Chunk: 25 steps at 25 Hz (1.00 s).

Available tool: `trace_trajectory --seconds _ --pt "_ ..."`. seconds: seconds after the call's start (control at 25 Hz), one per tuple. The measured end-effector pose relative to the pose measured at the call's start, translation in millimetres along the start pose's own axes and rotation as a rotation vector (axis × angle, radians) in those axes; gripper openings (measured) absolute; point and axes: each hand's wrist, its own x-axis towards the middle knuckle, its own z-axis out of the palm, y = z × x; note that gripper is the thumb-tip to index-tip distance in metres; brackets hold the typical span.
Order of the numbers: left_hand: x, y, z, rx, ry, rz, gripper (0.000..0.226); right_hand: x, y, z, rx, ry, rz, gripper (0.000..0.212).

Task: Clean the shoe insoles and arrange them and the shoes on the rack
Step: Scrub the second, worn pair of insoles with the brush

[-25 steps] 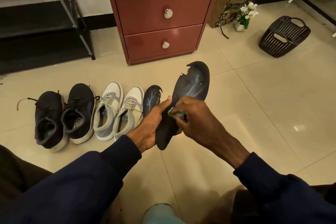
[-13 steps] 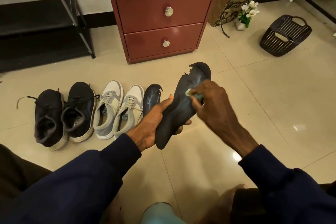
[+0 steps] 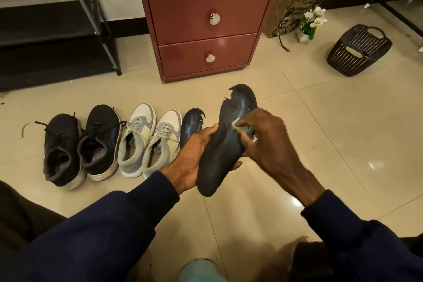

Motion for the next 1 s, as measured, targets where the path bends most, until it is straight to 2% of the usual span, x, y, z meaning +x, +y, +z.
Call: trace_trajectory --seconds 0.12,0.16,0.32,0.36,0.52,0.6,0.68,0.72,0.76,0.88,0.92,1.0 --pt "2 1 -2 0.004 0.033 0.044 0.053 -14 -21 13 0.111 -0.224 -0.214 0.021" --pt "2 2 -1 0.005 0.032 0.036 0.055 -12 -19 13 0.091 -0.223 -0.243 0.02" --pt "-2 0 5 0.018 0.021 -0.001 0.053 3 5 0 -0.153 0.124 -0.072 0.029" --pt "-3 1 6 0.005 0.021 0.004 0.051 1 2 2 -0.143 0.123 -0.054 0.03" --pt "-2 2 5 -0.053 0.014 0.036 0.047 -13 -24 16 0.063 -0.17 -0.214 0.019" --pt "-2 2 7 -0.029 0.004 0.003 0.05 -3 -8 12 -0.006 -0.065 -0.171 0.019" --pt "-2 0 7 0.032 0.019 -0.015 0.054 4 6 3 -0.101 0.11 -0.026 0.022" --pt "-3 -1 7 0.04 0.029 -0.017 0.055 2 5 2 -0.1 0.132 0.016 0.023" --pt "-3 0 8 0.022 0.026 -0.006 0.053 -1 -2 5 -0.067 0.099 0.009 0.023" --pt "-3 0 3 -0.036 0.023 0.054 0.045 -17 -27 19 0.089 -0.14 -0.188 0.02" --pt "-3 1 2 -0.034 0.024 0.054 0.047 -14 -23 18 0.085 -0.152 -0.213 0.019" --pt "-2 2 3 0.0 -0.01 0.015 0.054 0 -2 10 0.025 -0.004 -0.103 0.018"
